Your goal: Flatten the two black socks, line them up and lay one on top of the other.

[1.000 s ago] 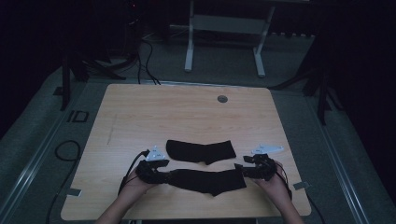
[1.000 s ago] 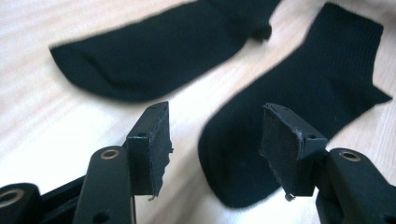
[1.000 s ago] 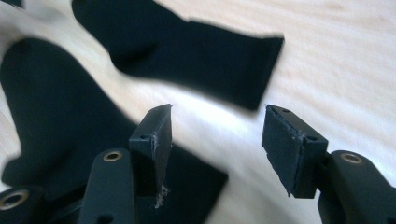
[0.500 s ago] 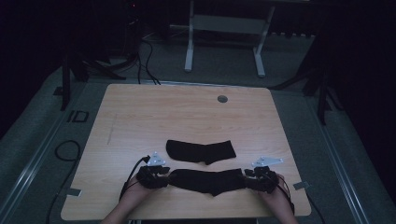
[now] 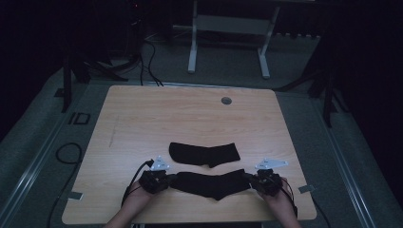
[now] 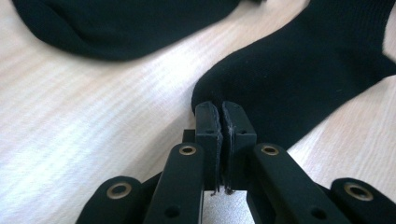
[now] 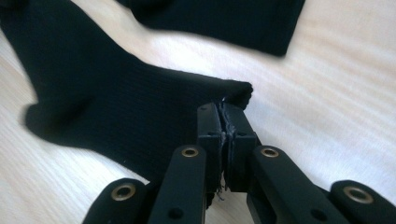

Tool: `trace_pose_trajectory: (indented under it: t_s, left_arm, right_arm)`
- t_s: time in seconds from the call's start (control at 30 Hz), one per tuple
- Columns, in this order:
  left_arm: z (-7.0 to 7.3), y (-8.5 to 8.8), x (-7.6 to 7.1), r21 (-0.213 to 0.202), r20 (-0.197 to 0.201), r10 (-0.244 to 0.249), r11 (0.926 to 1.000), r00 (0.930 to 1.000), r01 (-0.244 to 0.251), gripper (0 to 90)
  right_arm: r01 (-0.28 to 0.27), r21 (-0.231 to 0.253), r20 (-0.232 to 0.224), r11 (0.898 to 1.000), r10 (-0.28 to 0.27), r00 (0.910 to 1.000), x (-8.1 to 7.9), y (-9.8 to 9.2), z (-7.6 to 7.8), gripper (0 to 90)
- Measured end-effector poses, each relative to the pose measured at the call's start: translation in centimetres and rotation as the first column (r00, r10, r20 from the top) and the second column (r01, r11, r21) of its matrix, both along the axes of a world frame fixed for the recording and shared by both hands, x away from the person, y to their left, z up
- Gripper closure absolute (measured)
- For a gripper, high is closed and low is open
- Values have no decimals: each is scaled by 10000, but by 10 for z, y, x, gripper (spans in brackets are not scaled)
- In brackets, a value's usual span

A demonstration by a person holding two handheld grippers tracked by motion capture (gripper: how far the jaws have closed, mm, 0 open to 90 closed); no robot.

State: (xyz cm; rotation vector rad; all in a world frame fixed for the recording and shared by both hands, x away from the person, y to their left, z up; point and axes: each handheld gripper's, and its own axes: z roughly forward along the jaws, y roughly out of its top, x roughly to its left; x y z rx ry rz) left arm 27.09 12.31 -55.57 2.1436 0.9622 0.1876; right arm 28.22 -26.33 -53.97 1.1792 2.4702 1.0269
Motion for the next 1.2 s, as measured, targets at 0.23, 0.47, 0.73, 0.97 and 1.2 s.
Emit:
trace_pose_trajectory:
  t_s: [0.23,0.47,0.73,0.97,1.2]
  left_arm:
    - [34,14,7,-168,623,321,9994,9975,-311,865]
    - [63,28,38,-158,687,644,9979,9956,-634,865]
    - [59,29,80,149,166,979,9951,9951,-982,865]
    - [34,26,99,316,-439,1135,9932,9926,-1122,864]
    - [14,19,106,516,-979,989,9942,9903,-942,863]
  right_arm:
    - [-197,547,798,9983,153,9967,9,6,34,871]
    - [-213,804,1322,9965,105,9912,38,15,60,872]
    - [250,721,982,9971,-321,9946,81,28,52,872]
    - [585,421,412,9974,-602,9973,98,29,24,872]
    - [858,60,-107,9963,-857,9963,108,26,2,871]
